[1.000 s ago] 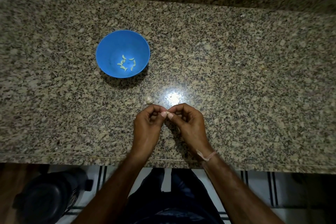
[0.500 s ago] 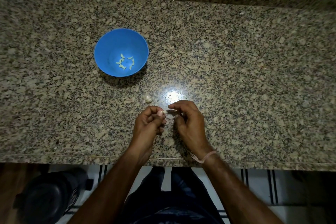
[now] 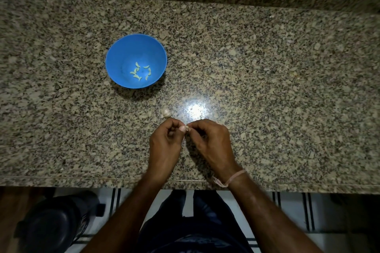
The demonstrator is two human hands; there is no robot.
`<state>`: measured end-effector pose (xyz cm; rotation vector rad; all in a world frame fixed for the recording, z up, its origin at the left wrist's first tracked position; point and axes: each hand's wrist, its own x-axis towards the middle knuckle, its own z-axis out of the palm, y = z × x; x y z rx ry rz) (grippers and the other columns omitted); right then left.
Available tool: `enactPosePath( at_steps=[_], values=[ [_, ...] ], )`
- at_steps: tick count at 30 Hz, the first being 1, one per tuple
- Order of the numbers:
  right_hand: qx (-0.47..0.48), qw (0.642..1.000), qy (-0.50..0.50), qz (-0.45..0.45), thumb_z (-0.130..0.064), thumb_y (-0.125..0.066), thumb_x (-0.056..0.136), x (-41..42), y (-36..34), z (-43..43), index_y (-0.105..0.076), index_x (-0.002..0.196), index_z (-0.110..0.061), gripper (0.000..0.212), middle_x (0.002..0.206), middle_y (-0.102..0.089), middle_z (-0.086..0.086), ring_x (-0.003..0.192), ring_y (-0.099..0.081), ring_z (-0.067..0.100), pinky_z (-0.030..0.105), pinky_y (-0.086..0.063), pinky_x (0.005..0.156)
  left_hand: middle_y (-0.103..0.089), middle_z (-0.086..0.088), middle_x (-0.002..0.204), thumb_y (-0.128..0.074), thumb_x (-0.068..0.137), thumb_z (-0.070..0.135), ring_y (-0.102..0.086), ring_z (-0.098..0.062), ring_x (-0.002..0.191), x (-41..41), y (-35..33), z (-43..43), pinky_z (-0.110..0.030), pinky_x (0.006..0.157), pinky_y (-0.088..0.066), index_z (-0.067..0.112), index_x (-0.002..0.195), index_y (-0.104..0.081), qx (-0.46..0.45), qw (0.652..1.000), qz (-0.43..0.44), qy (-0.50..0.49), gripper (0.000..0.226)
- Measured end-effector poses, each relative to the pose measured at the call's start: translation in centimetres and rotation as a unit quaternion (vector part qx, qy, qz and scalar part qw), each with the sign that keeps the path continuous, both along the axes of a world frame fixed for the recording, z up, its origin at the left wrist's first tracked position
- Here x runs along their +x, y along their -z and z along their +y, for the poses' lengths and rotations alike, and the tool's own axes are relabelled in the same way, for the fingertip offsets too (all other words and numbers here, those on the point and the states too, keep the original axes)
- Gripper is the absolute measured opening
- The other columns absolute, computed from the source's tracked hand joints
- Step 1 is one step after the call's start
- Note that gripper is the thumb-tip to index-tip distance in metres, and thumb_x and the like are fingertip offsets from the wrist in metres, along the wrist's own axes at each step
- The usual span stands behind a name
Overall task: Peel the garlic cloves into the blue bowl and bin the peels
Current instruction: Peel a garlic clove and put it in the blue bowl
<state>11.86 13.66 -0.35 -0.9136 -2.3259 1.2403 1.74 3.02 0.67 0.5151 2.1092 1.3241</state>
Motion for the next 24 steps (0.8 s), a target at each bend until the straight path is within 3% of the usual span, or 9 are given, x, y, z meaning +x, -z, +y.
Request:
enactPosePath(
  at_steps=[3, 6, 9, 13, 15, 17, 21, 24],
  values=[
    [0.059, 0.997, -0.035, -0.029, -0.025, -0.066, 0.100, -0.1, 0.2, 0.0, -0.076, 0.098, -0.013, 0.016, 0.087, -0.071, -0.001, 0.076, -0.064, 0.014, 0.038, -0.055, 0.068, -0.071, 0.008, 0.082, -0.065, 0.100, 0.016, -0.067, -0.006, 0.076, 0.1, -0.3, 0.0, -0.014, 0.065, -0.049, 0.017, 0.091, -0.069, -0.002, 0.998, 0.062, 0.007, 0.010],
    [0.085, 0.994, -0.041, -0.046, -0.029, -0.060, 0.100, -0.3, 0.4, -0.2, -0.071, 0.094, -0.013, 0.020, 0.083, -0.066, -0.001, 0.073, -0.059, 0.017, 0.039, -0.051, 0.063, -0.072, 0.008, 0.079, -0.067, 0.100, 0.019, -0.068, -0.006, 0.073, 0.1, -0.4, 0.0, -0.014, 0.063, -0.051, 0.018, 0.092, -0.071, -0.007, 0.998, 0.065, 0.006, 0.010],
    [0.068, 0.997, -0.018, -0.040, -0.028, -0.059, 0.102, -0.2, 0.6, -0.4, -0.065, 0.091, -0.013, 0.019, 0.082, -0.061, -0.002, 0.073, -0.055, 0.017, 0.037, -0.046, 0.061, -0.076, 0.000, 0.085, -0.069, 0.099, 0.020, -0.073, -0.013, 0.080, 0.0, -0.1, 0.2, -0.026, 0.072, -0.059, 0.016, 0.095, -0.074, 0.002, 0.998, -0.059, -0.028, 0.008],
    [-0.055, 0.998, 0.034, 0.015, -0.009, -0.064, 0.100, -0.2, 0.5, -0.6, -0.071, 0.100, -0.013, 0.007, 0.092, -0.069, -0.004, 0.084, -0.066, 0.012, 0.033, -0.055, 0.071, -0.075, -0.016, 0.092, -0.067, 0.099, 0.020, -0.070, -0.018, 0.081, -0.1, 0.2, 0.2, -0.029, 0.074, -0.058, 0.002, 0.104, -0.073, 0.058, 0.943, -0.308, -0.109, 0.019],
    [-0.151, 0.986, 0.058, 0.049, -0.002, -0.066, 0.098, -0.3, 0.2, -0.6, -0.075, 0.111, -0.012, 0.018, 0.101, -0.076, -0.005, 0.094, -0.072, 0.009, 0.025, -0.059, 0.080, -0.075, -0.013, 0.090, -0.068, 0.098, 0.022, -0.069, -0.014, 0.080, -0.2, 0.4, 0.2, -0.026, 0.073, -0.057, 0.004, 0.104, -0.074, 0.064, 0.929, -0.343, -0.121, 0.020],
    [-0.218, 0.972, 0.054, 0.072, 0.000, -0.068, 0.097, -0.4, 0.0, -0.4, -0.076, 0.117, -0.011, 0.024, 0.108, -0.077, -0.004, 0.104, -0.073, 0.010, 0.025, -0.059, 0.089, -0.075, -0.010, 0.091, -0.071, 0.095, 0.025, -0.069, -0.012, 0.081, -0.4, 0.5, 0.1, -0.025, 0.073, -0.057, 0.008, 0.104, -0.075, 0.069, 0.925, -0.357, -0.110, 0.020],
    [-0.242, 0.966, 0.046, 0.082, -0.003, -0.073, 0.095, -0.3, 0.1, 0.0, -0.079, 0.110, -0.010, 0.017, 0.108, -0.077, -0.001, 0.106, -0.073, 0.014, 0.032, -0.059, 0.093, -0.072, -0.007, 0.088, -0.074, 0.084, 0.032, -0.064, -0.010, 0.077, -0.8, 0.3, 0.2, -0.025, 0.072, -0.053, 0.011, 0.100, -0.077, 0.065, 0.921, -0.377, -0.077, 0.027],
    [-0.263, 0.960, 0.049, 0.084, -0.005, -0.076, 0.093, -0.3, 0.2, 0.1, -0.079, 0.103, -0.009, 0.012, 0.101, -0.078, 0.001, 0.100, -0.075, 0.019, 0.036, -0.061, 0.090, -0.070, -0.005, 0.080, -0.072, 0.091, 0.027, -0.062, -0.010, 0.071, -0.9, 0.2, 0.3, -0.023, 0.064, -0.052, 0.011, 0.093, -0.078, 0.052, 0.913, -0.396, -0.087, 0.017]
  ],
)
